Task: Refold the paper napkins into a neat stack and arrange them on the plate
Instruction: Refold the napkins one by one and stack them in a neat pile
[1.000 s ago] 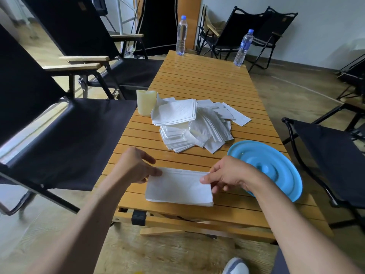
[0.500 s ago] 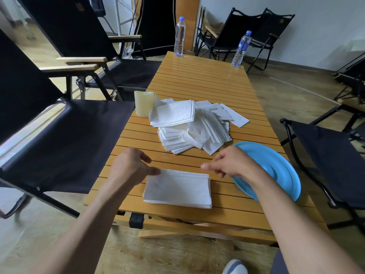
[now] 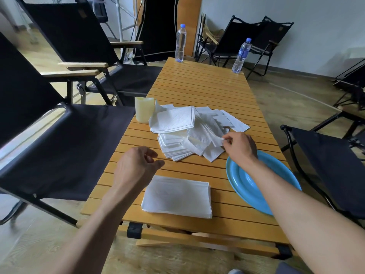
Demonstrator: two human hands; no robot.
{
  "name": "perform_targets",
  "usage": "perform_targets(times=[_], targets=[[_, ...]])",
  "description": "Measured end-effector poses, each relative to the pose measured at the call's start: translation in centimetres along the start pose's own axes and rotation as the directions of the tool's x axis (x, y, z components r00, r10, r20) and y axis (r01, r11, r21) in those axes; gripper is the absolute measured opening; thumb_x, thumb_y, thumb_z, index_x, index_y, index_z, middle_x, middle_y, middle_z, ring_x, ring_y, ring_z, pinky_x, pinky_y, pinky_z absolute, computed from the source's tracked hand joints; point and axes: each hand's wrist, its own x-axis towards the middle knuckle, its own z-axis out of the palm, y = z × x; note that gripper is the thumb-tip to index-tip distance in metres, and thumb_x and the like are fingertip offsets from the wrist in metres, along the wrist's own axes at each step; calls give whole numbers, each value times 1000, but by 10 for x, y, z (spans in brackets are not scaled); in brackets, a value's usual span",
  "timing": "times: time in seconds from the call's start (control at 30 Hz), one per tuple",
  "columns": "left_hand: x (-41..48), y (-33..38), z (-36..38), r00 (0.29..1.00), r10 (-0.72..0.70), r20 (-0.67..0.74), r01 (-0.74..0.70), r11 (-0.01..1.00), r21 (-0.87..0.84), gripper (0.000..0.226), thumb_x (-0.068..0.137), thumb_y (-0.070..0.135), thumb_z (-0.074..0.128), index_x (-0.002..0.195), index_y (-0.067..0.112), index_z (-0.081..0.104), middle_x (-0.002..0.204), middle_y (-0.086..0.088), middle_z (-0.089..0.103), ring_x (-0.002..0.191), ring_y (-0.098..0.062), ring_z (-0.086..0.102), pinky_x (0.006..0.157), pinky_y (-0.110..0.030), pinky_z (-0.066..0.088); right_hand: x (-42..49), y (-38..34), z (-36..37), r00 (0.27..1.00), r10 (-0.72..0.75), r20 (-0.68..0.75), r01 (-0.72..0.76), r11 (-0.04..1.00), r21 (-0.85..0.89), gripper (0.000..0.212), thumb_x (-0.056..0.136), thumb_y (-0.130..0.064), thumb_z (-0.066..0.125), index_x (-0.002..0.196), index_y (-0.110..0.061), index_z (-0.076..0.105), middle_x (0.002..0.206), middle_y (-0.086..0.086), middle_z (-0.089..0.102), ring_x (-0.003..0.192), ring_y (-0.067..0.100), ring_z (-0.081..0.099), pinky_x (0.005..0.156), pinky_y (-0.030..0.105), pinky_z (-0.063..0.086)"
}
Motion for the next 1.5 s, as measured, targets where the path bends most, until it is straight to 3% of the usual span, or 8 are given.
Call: perform_targets(times=[0.27,0.5,0.67,0.9,1.03,1.23,1.4,1.5], targets=[[-2,6,-1,997,47,59,-38,988,-150,31,85,46,75,107,25,69,89,17,65,79,-6,65,61,-30,55,-22,-31,-37,991,33,-130,51,802,595,3,87,-24,74,89,-24,76,81,-24,70,78,-11,65,72,7,48],[-10,10,-7,989,72,128,-34,959,-280,39,85,47,73,113,21,68,100,5,73,87,-13,71,76,-42,62,-55,-41,8,959,4,283,-190,751,633,11,79,-24,84,88,-24,79,83,-14,75,77,1,64,71,13,48],[-7,5,-10,992,81,100,-50,959,-277,36,85,47,73,111,22,69,97,7,72,85,-12,71,76,-41,62,-53,-39,17,886,113,449,-442,497,747,16,74,-22,87,88,-19,81,87,-2,79,77,16,61,78,30,54],[-8,9,-7,988,73,136,-19,931,-366,47,85,45,74,121,15,67,95,11,72,78,-2,72,65,-24,62,-55,-51,-14,951,51,304,-305,298,904,4,91,-16,71,93,-19,74,95,1,75,94,19,68,81,34,57],[-16,22,-10,953,177,244,-26,855,-518,91,66,56,85,143,23,50,126,15,63,108,-2,64,72,-12,54,-67,-68,-36,947,-87,309,-300,96,949,7,90,-14,71,91,-18,75,97,4,75,90,16,70,75,29,58],[-26,38,-10,932,254,258,54,607,-793,55,78,14,84,127,26,61,108,3,75,100,-17,73,75,-21,59,-84,-80,-40,880,-325,346,-270,258,928,31,89,-24,68,114,-5,73,117,11,74,113,25,69,82,34,59],[-19,30,-21,970,68,234,152,585,-797,40,84,-10,60,85,25,80,88,2,79,81,-12,75,70,-24,60,-67,-57,-43,981,39,190,-191,353,916,16,90,-19,73,104,-14,73,102,5,77,96,21,72,65,26,54],[-13,22,-27,934,73,351,267,510,-818,40,84,-12,59,86,21,82,93,-9,78,83,-22,75,68,-30,60,-67,-47,-45,855,-33,518,-479,334,811,42,75,-35,80,112,-18,70,107,8,75,89,15,72,69,29,57]])
